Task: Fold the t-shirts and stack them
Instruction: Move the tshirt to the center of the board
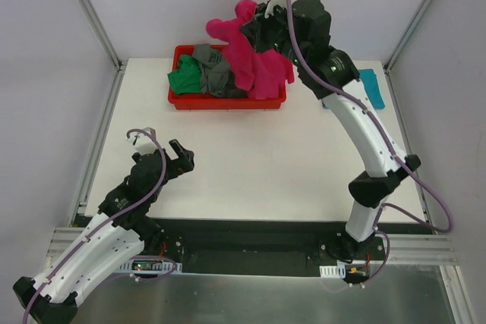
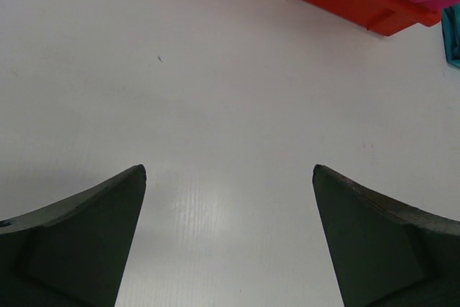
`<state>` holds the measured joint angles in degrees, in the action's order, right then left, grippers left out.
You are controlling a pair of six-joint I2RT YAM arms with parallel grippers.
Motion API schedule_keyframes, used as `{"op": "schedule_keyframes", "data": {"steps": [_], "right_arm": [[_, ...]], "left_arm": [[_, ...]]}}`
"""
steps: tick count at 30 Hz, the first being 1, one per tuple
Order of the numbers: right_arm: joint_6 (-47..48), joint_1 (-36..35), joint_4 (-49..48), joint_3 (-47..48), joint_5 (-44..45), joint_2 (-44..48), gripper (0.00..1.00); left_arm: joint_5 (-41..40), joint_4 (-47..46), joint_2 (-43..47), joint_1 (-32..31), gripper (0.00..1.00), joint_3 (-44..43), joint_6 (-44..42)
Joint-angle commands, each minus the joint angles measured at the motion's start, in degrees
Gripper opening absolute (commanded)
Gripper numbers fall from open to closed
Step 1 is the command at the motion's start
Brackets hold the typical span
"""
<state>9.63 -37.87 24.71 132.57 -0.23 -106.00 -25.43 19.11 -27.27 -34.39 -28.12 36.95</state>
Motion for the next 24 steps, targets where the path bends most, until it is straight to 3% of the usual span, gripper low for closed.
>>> {"op": "schedule_keyframes", "data": {"steps": [1,8,12,19,24], "right_arm": [[5.3,-5.3,-0.8,-3.0,-0.9,7.7,0.00],[7.8,-14.0,-2.2,-3.8,-1.1,14.1,0.00],[10.8,-18.5,-2.2,-4.8,5.2,15.6,0.00],[11.2,-18.6,-3.6,-10.5,15.2,18.4,0.01],[11.5,-17.2,-7.8,-31.3,21.7,26.4,0.00]], "left_arm": [[2.0,-1.4,-0.5,0.8,0.99,0.0,1.1],[2.3,-1.4,0.3,0.8,0.99,0.2,1.5],[2.4,-1.4,0.6,0.8,0.99,0.3,1.5],[1.8,-1.3,0.9,0.8,0.99,0.5,1.7],[1.1,-1.1,-0.1,0.8,0.99,0.3,1.7]]}}
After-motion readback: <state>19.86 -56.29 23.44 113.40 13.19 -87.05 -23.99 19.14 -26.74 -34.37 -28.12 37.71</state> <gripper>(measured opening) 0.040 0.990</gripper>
